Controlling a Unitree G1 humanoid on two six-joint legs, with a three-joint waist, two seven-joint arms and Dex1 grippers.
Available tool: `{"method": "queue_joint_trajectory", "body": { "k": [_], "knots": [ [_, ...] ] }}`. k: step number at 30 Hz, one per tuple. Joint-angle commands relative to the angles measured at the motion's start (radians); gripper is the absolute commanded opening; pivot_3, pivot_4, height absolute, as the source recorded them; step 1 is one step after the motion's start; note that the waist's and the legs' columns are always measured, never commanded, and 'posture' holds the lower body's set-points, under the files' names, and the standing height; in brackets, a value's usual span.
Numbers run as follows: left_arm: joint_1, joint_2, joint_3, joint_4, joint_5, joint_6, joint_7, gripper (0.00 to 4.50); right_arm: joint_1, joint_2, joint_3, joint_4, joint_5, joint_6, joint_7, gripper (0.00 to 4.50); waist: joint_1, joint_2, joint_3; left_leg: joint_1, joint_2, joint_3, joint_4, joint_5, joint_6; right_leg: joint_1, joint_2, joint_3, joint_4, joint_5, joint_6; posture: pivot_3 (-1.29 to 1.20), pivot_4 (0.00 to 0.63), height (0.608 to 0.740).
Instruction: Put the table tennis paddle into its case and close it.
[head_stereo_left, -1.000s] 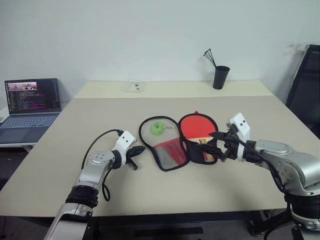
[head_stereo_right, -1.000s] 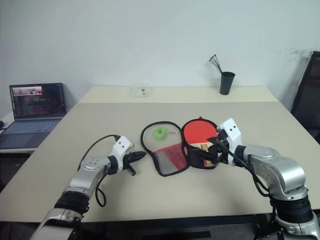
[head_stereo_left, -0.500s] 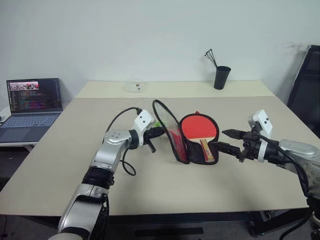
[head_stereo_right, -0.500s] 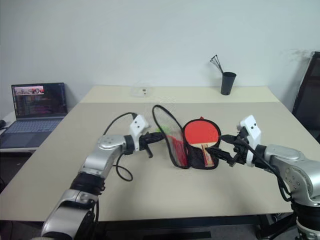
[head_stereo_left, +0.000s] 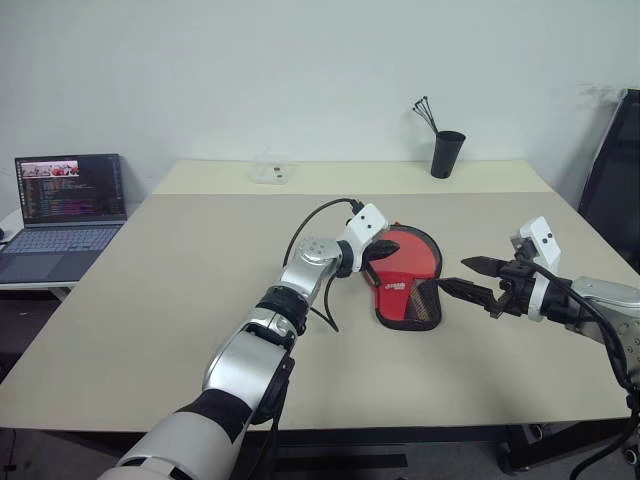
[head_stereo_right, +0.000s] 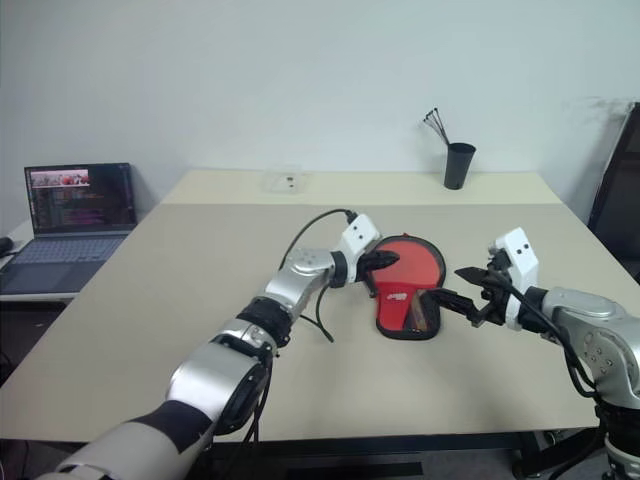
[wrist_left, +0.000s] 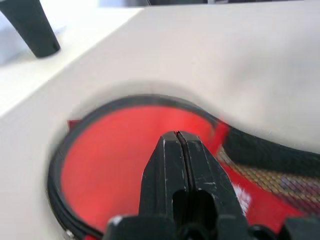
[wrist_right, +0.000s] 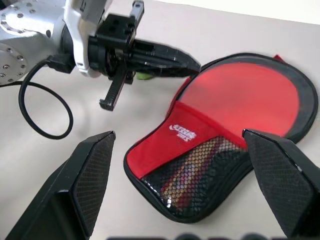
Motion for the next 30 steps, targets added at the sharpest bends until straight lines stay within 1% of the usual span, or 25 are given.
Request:
{"method": "queue_joint_trajectory", "body": {
  "k": [1,6,7,8,11,13,15,18,24,30],
  "knots": [
    [-0.007,0.028,0.034,-0.002,-0.007,-0.043,-0.017,0.03,0.005,-0.005,-0.02,0.018,-0.038,-0.016,-0.051,4.5,0.0,0.0,0.0,0.0,0.0,0.0,0.0,0.0,0.0,0.0,0.0,0.0,0.0,0.0,0.0,0.0,0.15,0.74],
    [0.074,0.097,0.055,-0.095,-0.023,-0.039,-0.08,0.03,-0.022,0.039,0.039,0.118,-0.116,-0.048,-0.111,4.5,-0.002,0.0,0.0,0.001,0.0,0.001,0.0,0.0,0.0,0.0,0.0,0.001,0.002,0.0,0.0,0.0,0.15,0.74],
    [0.104,0.116,0.06,-0.136,-0.032,-0.025,-0.1,0.03,-0.034,0.049,0.056,0.145,-0.133,-0.06,-0.116,4.5,-0.003,0.0,0.0,0.002,0.001,0.001,0.0,0.0,0.0,0.0,0.0,0.001,0.002,0.0,0.0,0.0,0.15,0.74],
    [0.145,0.138,0.069,-0.195,-0.049,-0.01,-0.125,0.03,-0.053,0.063,0.078,0.186,-0.163,-0.08,-0.13,4.5,-0.003,0.0,0.0,0.002,0.001,0.001,0.0,0.0,0.0,0.0,0.0,0.001,0.003,0.0,0.0,0.0,0.15,0.74],
    [0.29,0.193,0.105,-0.454,-0.161,0.106,-0.241,0.03,-0.106,0.109,0.133,0.299,-0.226,-0.153,-0.132,4.5,-0.013,0.0,0.0,0.002,0.001,0.001,0.001,0.0,0.0,-0.001,0.0,0.002,0.005,0.0,0.0,0.0,0.15,0.74],
    [0.392,0.23,0.134,-0.651,-0.261,0.223,-0.296,0.03,-0.147,0.144,0.169,0.381,-0.265,-0.202,-0.124,4.5,-0.017,0.0,0.0,0.002,0.001,0.0,0.001,0.0,0.0,-0.001,0.0,0.002,0.005,0.0,0.0,0.0,0.15,0.74],
    [0.46,0.263,0.151,-0.78,-0.31,0.306,-0.304,0.03,-0.181,0.167,0.198,0.46,-0.303,-0.248,-0.112,4.5,-0.019,0.001,0.0,0.001,0.002,0.0,0.001,0.0,0.0,-0.001,0.0,0.003,0.006,0.0,0.0,0.0,0.15,0.74],
    [0.533,0.316,0.167,-0.907,-0.335,0.382,-0.28,0.03,-0.233,0.193,0.233,0.593,-0.36,-0.33,-0.09,4.5,-0.017,0.001,0.0,0.002,0.001,-0.001,0.002,0.0,0.0,0.0,0.0,0.004,0.007,0.0,-0.001,0.0,0.15,0.74],
    [0.613,0.391,0.191,-1.051,-0.359,0.463,-0.251,0.03,-0.321,0.226,0.283,0.841,-0.461,-0.456,-0.05,4.5,-0.018,0.001,0.0,0.003,0.001,0.0,0.002,0.0,0.0,0.0,-0.001,0.005,0.007,0.0,-0.001,0.0,0.15,0.74],
    [0.634,0.417,0.197,-1.091,-0.376,0.489,-0.239,0.03,-0.365,0.249,0.313,0.955,-0.505,-0.487,0.02,4.5,-0.02,0.001,0.0,0.003,0.001,0.0,0.002,0.0,0.0,0.0,-0.001,0.005,0.007,0.003,-0.005,0.0,0.15,0.74]
  ]
}}
